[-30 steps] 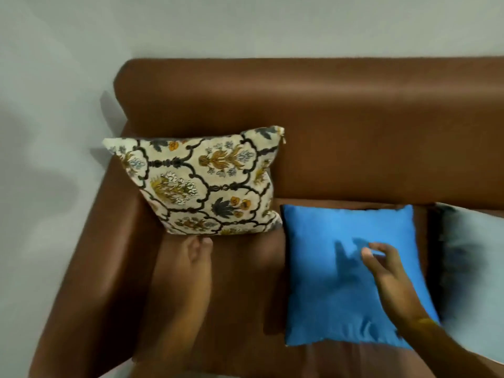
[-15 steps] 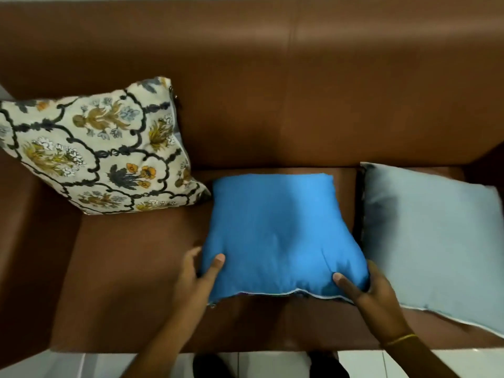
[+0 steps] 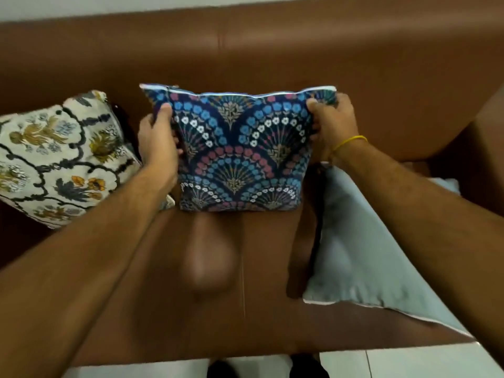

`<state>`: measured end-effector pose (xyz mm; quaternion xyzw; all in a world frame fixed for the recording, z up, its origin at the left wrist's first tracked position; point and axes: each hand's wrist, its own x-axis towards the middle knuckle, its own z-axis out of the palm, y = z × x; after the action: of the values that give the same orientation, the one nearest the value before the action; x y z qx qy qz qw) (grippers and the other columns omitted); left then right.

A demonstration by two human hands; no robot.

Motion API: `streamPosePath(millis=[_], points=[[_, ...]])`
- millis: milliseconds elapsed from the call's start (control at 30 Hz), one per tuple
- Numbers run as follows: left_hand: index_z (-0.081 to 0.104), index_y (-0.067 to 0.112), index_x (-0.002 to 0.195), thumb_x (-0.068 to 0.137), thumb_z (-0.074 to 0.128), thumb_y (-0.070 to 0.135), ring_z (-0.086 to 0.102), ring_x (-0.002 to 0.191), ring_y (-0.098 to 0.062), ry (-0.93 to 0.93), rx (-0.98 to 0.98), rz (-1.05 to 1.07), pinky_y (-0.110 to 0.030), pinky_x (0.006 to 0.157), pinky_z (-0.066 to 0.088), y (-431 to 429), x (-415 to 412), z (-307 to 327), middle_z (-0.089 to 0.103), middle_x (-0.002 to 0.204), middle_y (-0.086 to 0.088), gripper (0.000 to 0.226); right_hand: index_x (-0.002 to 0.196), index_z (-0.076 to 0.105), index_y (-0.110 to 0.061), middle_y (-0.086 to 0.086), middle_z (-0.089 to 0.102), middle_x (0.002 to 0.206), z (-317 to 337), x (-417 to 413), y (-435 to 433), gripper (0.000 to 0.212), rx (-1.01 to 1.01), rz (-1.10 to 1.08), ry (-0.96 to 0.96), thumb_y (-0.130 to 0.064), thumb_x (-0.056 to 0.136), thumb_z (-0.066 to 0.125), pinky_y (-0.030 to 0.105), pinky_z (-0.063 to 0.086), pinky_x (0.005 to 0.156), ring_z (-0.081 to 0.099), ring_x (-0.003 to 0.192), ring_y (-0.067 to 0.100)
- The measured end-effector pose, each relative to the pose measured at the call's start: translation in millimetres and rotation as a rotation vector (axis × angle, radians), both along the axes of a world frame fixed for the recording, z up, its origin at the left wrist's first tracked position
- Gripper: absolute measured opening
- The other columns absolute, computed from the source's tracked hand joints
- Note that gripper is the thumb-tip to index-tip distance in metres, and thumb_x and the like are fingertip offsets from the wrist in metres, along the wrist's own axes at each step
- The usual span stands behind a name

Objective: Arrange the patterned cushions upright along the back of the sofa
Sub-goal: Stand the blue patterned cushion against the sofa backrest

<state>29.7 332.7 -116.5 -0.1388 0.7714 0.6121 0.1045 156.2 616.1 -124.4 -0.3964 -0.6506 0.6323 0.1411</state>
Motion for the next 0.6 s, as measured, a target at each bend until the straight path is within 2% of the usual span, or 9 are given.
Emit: streamPosePath(millis=[100,167,233,333,433,467,533,567,600], points=[[0.051,0.027,0.152,0.089,0.064,0.064,0.068,0.129,-0.025,0.122,-0.094,0.046,-0.049,0.113,0.056,8.0,62.1,-5.9,0.069,0.14,-0.003,0.074,0.139,0.05,-0.018,0.003,0.069,0.103,1.8,30.3,3.8,0.061,-0.004,0.067,0.027,-0.039,0.089,0.076,0.033,0.056,0.064,0.064,0.081,0.015],[0.051,0.027,0.145,0.092,0.064,0.058,0.065,0.131,-0.028,0.187,-0.088,0.013,-0.049,0.116,0.052,7.8,121.5,-11.4,0.066,0.142,-0.009,0.062,0.146,0.043,-0.023,-0.001,0.068,0.102,0.2,85.2,5.1,0.054,0.04,0.099,0.002,-0.026,0.103,0.074,0.026,0.058,0.077,0.065,0.09,0.011],[0.052,0.029,0.134,0.094,0.066,0.055,0.066,0.126,-0.041,0.131,-0.101,-0.058,-0.058,0.114,0.051,9.2,178.6,-27.2,0.067,0.136,-0.014,0.049,0.148,0.046,-0.024,-0.001,0.07,0.109,-15.4,160.1,10.3,0.052,0.17,0.119,-0.105,-0.024,0.104,0.074,0.02,0.055,0.087,0.068,0.101,0.009],[0.06,0.026,0.131,0.092,0.073,0.054,0.07,0.125,-0.037,-0.156,-0.273,-0.224,-0.056,0.11,0.053,28.5,250.6,-60.7,0.072,0.13,-0.003,0.05,0.14,0.056,-0.022,0.009,0.068,0.129,-53.3,288.4,23.4,0.054,0.264,-0.093,-0.335,-0.02,0.094,0.084,0.038,0.049,0.099,0.066,0.12,0.026],[0.052,0.019,0.149,0.091,0.082,0.041,0.058,0.146,-0.031,-0.369,-0.169,-0.419,-0.05,0.121,0.047,64.8,297.8,-98.6,0.061,0.153,-0.012,0.069,0.123,0.057,-0.041,0.019,0.06,0.134,-88.6,388.1,41.7,0.061,0.228,-0.254,-0.599,-0.015,0.082,0.094,0.06,0.054,0.107,0.062,0.126,0.047],[0.044,0.02,0.158,0.092,0.082,0.036,0.051,0.153,-0.028,-0.435,-0.143,-0.502,-0.047,0.125,0.044,76.7,305.1,-111.6,0.053,0.163,-0.012,0.078,0.122,0.051,-0.04,0.016,0.058,0.131,-101.4,410.3,47.0,0.066,0.159,-0.259,-0.634,-0.014,0.08,0.095,0.057,0.056,0.108,0.06,0.126,0.047],[0.032,0.032,0.166,0.09,0.082,0.045,0.044,0.158,-0.022,-0.509,-0.106,-0.634,-0.043,0.127,0.042,98.9,314.0,-129.9,0.043,0.172,-0.004,0.092,0.132,0.043,-0.023,0.001,0.057,0.119,-117.6,430.9,54.0,0.088,0.117,-0.217,-0.626,-0.033,0.068,0.102,0.031,0.058,0.105,0.061,0.12,0.037],[0.031,0.038,0.166,0.089,0.08,0.052,0.045,0.157,-0.021,-0.517,-0.113,-0.685,-0.04,0.125,0.043,107.4,317.0,-138.1,0.042,0.172,0.001,0.092,0.137,0.042,-0.016,-0.006,0.054,0.115,-125.2,436.2,58.8,0.098,0.096,-0.17,-0.598,-0.04,0.065,0.103,0.027,0.056,0.103,0.061,0.116,0.032],[0.034,0.042,0.164,0.09,0.077,0.057,0.047,0.155,-0.021,-0.498,-0.161,-0.729,-0.037,0.122,0.044,115.8,319.0,-138.9,0.045,0.17,0.006,0.088,0.14,0.042,-0.011,-0.008,0.054,0.113,-127.0,434.4,61.9,0.094,0.111,-0.159,-0.576,-0.031,0.069,0.1,0.029,0.057,0.102,0.06,0.115,0.032]])
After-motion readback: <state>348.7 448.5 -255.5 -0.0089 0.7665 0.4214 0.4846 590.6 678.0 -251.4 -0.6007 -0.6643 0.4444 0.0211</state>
